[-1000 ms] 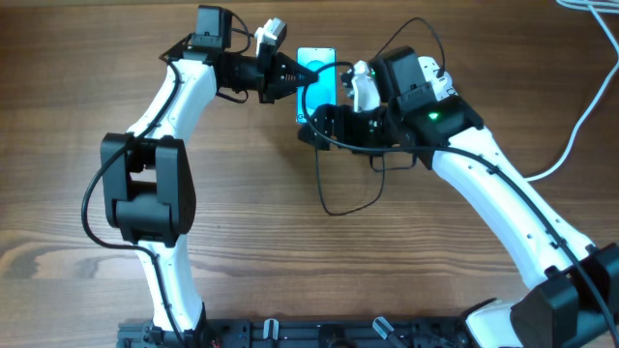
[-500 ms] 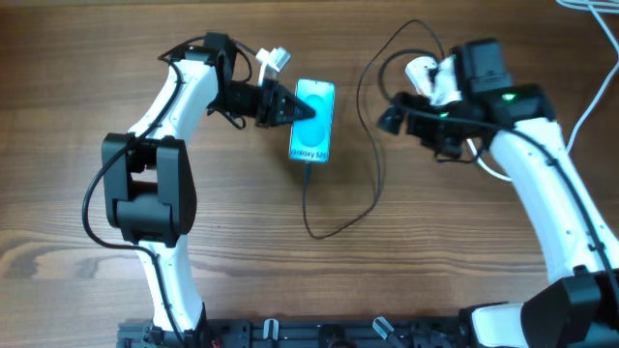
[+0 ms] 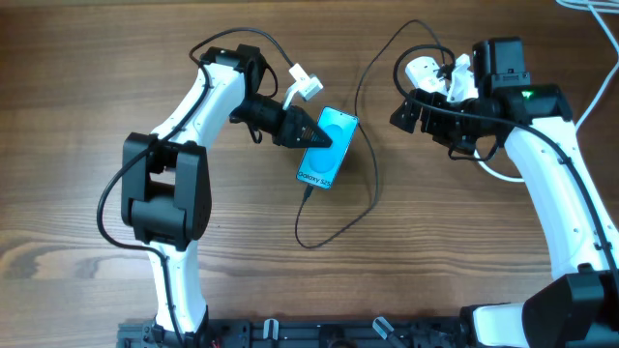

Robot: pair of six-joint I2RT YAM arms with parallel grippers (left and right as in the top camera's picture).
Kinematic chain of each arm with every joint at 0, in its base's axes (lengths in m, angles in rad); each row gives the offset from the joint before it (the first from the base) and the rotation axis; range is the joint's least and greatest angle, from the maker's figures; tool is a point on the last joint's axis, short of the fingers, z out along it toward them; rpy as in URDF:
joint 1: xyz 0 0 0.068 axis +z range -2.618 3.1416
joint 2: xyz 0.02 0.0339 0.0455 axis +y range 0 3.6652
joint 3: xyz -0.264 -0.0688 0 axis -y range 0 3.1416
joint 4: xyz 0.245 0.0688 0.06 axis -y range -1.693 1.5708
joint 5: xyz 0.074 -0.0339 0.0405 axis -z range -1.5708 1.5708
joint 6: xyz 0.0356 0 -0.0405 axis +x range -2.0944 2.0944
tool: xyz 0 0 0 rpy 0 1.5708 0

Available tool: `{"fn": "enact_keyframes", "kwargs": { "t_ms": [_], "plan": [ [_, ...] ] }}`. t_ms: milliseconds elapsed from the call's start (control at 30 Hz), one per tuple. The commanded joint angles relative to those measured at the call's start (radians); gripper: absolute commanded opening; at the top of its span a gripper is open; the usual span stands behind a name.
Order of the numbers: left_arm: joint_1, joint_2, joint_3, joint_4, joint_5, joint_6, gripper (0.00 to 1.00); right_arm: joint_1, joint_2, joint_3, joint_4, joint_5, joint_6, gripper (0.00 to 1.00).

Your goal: Plug charger to phone and switch on socket

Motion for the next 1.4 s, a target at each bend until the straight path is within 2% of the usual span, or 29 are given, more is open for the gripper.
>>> {"fn": "enact_keyframes", "kwargs": {
  "t_ms": [0,233,300,500,567,600,767,867,967,1367],
  "plan": [
    [0.000,-0.035,0.003,0.000,0.020,0.043,0.04,0.002,-0.019,0.018,0.003,-0.016,-0.021,1.00],
    [0.002,-0.035,0.003,0.001,0.021,0.032,0.04,0.002,-0.018,0.018,0.002,-0.017,-0.021,1.00],
    [0.011,-0.035,0.003,0.016,0.021,-0.003,0.04,0.002,-0.018,0.018,-0.002,-0.017,-0.021,1.00],
    [0.092,-0.035,0.003,0.298,0.019,-0.574,0.04,0.002,-0.018,0.018,-0.010,-0.017,-0.013,1.00],
    [0.105,-0.035,0.003,0.345,-0.013,-0.699,0.04,0.002,-0.018,0.018,-0.011,-0.017,-0.012,1.00],
    [0.107,-0.035,0.003,0.357,-0.044,-0.752,0.04,0.002,-0.018,0.018,-0.013,-0.018,-0.010,0.99],
    [0.086,-0.033,-0.008,0.358,-0.127,-0.854,0.04,0.005,-0.018,0.018,-0.016,-0.018,-0.009,0.99],
    [0.062,-0.031,-0.038,0.389,-0.263,-0.962,0.04,0.007,-0.018,0.018,-0.018,-0.041,-0.009,1.00],
    [0.053,-0.027,-0.073,0.432,-0.308,-1.005,0.04,0.008,-0.018,0.018,-0.028,-0.040,-0.010,0.99],
    [0.052,0.049,-0.126,0.525,-0.316,-1.017,0.04,0.008,-0.018,0.018,-0.047,-0.040,-0.011,1.00]
  ]
}}
